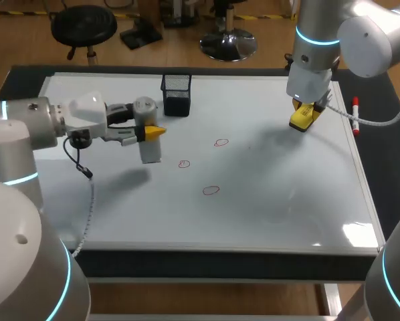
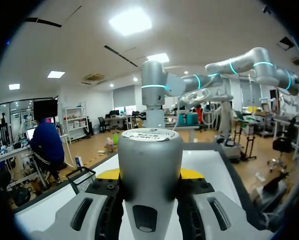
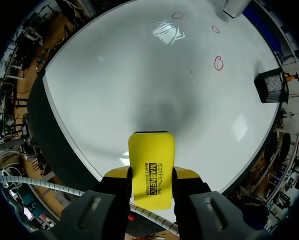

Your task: Pick up the inspection probe, press it on each red-marked spot on the whiteboard one by one, put down the probe, pick up the eraser, and wipe off all the red marks.

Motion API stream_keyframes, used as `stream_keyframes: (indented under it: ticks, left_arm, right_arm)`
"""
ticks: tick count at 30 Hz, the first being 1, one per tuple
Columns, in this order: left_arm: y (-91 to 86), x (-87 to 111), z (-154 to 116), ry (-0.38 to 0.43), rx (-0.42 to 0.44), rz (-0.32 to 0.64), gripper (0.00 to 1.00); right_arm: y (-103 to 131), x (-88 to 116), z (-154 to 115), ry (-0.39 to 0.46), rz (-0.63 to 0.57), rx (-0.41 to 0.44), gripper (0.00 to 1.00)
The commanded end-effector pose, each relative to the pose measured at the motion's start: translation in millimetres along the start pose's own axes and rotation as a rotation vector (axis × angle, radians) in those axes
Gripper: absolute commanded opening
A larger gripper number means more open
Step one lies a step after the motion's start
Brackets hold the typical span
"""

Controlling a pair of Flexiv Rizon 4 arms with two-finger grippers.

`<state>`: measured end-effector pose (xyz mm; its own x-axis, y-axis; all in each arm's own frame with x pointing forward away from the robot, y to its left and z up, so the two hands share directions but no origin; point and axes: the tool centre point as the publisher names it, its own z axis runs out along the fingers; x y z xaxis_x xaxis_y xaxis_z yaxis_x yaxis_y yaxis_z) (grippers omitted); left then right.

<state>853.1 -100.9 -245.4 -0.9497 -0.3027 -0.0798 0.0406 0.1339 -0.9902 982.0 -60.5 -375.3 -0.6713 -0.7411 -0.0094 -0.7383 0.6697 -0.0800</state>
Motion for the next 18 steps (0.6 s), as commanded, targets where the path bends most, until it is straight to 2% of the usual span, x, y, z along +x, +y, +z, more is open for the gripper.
stream_keyframes:
  ticks: [1,10,18]
  left_arm:
    - [5.5,-1.5,18.2,0.027,0.025,0.011,0.0]
    - [11.8,4.4,46.9,0.093,0.054,0.026,0.0]
    - [20.0,2.3,60.8,0.102,0.077,0.033,0.0]
  right_arm:
    - [-0.3,0.7,-0.8,0.001,-0.001,0.002,0.0]
    - [-0.3,0.7,-0.8,0.001,-0.001,0.002,0.0]
    - [-0.3,0.7,-0.8,0.001,-0.001,0.002,0.0]
